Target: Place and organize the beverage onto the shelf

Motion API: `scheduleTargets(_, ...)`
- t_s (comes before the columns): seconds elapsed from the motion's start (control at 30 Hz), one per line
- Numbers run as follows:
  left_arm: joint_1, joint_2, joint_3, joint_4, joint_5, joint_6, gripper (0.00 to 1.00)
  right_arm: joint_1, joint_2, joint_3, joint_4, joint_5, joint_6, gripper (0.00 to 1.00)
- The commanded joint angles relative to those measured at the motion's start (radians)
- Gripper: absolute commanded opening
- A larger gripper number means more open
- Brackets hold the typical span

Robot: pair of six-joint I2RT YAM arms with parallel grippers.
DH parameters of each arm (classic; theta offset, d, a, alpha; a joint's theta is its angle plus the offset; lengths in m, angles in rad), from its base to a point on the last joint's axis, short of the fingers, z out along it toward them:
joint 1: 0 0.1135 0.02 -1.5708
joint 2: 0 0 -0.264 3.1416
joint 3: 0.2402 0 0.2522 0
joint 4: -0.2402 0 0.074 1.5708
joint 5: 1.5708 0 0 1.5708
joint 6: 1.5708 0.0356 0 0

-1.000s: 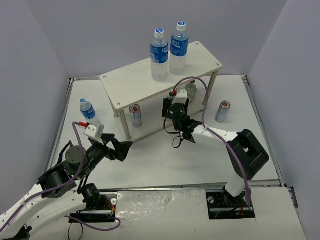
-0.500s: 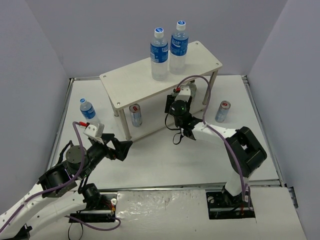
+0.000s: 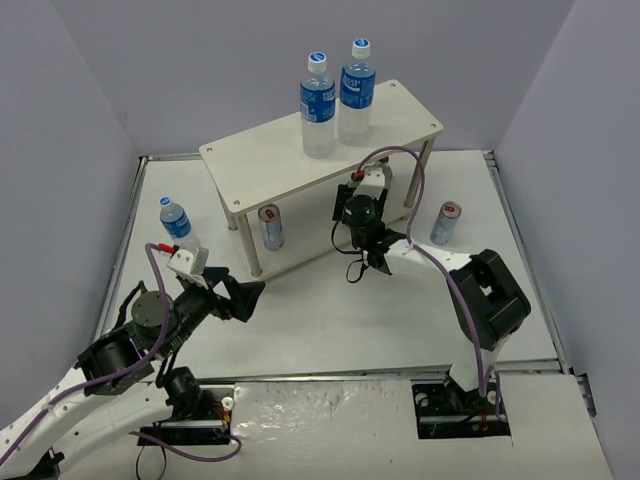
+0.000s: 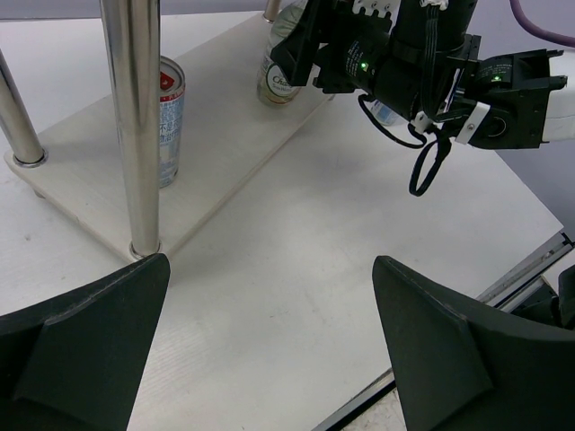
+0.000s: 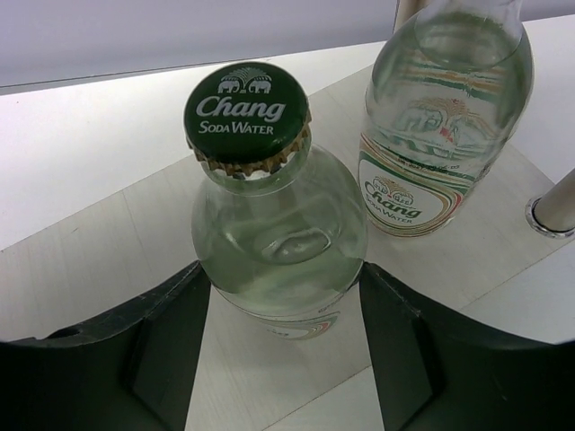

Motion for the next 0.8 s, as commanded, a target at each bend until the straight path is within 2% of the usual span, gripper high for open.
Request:
scheduleTargets(0.0, 0.007, 0.014, 0.011, 0.020, -0.001, -0.013, 0.94, -0.026, 0.012, 0.043, -0.031, 0.021, -0.010, 0.57)
scheduleTargets(0.13, 0.007, 0.017, 0.010, 0.024, -0.001, -0.013, 0.94, -0.023, -0.015, 0.020, -0.016, -0.005, -0.016, 0.69)
scheduleTargets(0.33, 0.007, 0.018, 0.017, 0.030, 0.002, -0.014, 0.94, -0.020, -0.062, -0.030, 0.007, -0.049, -0.033, 0.81)
scheduleTargets(0.4, 0.007, 0.020, 0.019, 0.029, 0.003, -0.016, 0.94, -0.019, -0.075, -0.041, 0.010, -0.063, -0.042, 0.82)
scheduleTargets(0.6, 0.007, 0.021, 0.023, 0.032, 0.006, -0.021, 0.94, -0.011, -0.112, -0.103, 0.044, -0.105, -0.049, 0.79)
scheduleTargets(0.7, 0.007, 0.023, 0.023, 0.032, 0.008, -0.025, 0.94, -0.010, -0.111, -0.115, 0.046, -0.103, -0.042, 0.72)
scheduleTargets(0.77, 0.007, 0.023, 0.023, 0.033, 0.011, -0.028, 0.94, -0.010, -0.106, -0.125, 0.046, -0.098, -0.035, 0.65)
